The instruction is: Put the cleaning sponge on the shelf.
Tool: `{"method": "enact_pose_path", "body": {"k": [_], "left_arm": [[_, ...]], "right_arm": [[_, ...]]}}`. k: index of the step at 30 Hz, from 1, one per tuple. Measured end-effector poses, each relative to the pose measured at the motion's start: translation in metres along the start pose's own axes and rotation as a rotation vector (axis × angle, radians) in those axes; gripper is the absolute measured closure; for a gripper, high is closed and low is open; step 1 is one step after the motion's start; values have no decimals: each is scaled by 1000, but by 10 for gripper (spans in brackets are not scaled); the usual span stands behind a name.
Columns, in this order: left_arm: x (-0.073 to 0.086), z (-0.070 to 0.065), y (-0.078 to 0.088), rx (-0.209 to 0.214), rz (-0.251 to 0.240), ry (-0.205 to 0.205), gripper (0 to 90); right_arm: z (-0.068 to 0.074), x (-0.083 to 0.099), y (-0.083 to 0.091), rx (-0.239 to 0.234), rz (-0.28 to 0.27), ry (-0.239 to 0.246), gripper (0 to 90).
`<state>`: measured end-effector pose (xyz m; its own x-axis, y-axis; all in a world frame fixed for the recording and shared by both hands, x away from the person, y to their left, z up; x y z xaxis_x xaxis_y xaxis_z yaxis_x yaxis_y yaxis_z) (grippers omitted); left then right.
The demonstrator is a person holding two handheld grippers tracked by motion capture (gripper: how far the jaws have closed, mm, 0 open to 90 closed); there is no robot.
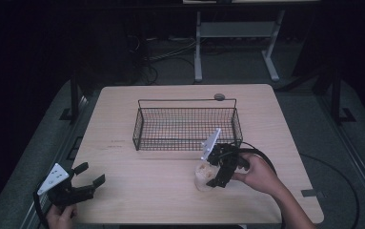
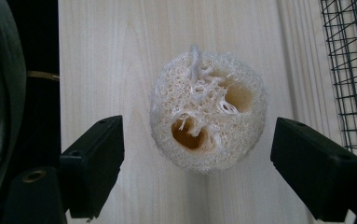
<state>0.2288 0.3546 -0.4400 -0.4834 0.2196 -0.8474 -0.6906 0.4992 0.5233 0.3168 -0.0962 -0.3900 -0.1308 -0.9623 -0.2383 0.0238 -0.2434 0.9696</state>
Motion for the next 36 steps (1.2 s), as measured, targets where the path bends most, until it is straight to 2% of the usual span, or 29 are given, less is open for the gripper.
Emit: {"method": "enact_pose_path", "body": {"k": [23, 26, 32, 36], "left_arm": [[0, 1, 1, -1, 0, 2, 139], [0, 0, 1, -2, -2, 3, 140], [0, 1, 1, 0, -2, 2, 139], [0, 1, 1, 0, -2, 3, 139]], "right_arm": [[-5, -7, -9, -24, 13, 2, 238], [-5, -8, -11, -26, 22, 5, 287], [-3, -9, -10, -21, 19, 11, 294], [-3, -7, -5, -20, -7, 6, 295]]}}
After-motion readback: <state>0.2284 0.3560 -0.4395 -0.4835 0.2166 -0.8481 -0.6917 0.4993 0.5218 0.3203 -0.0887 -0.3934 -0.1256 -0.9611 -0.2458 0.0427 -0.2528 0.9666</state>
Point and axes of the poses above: each handheld gripper's, and its own axes: y roughly backward along the jaws, x roughly out of its underside, z roughly to its left, the point moved 1 cm from there along -y, roughly forward along the jaws, and after that the axes turned 10 degrees about z, right-handed, at the moved point
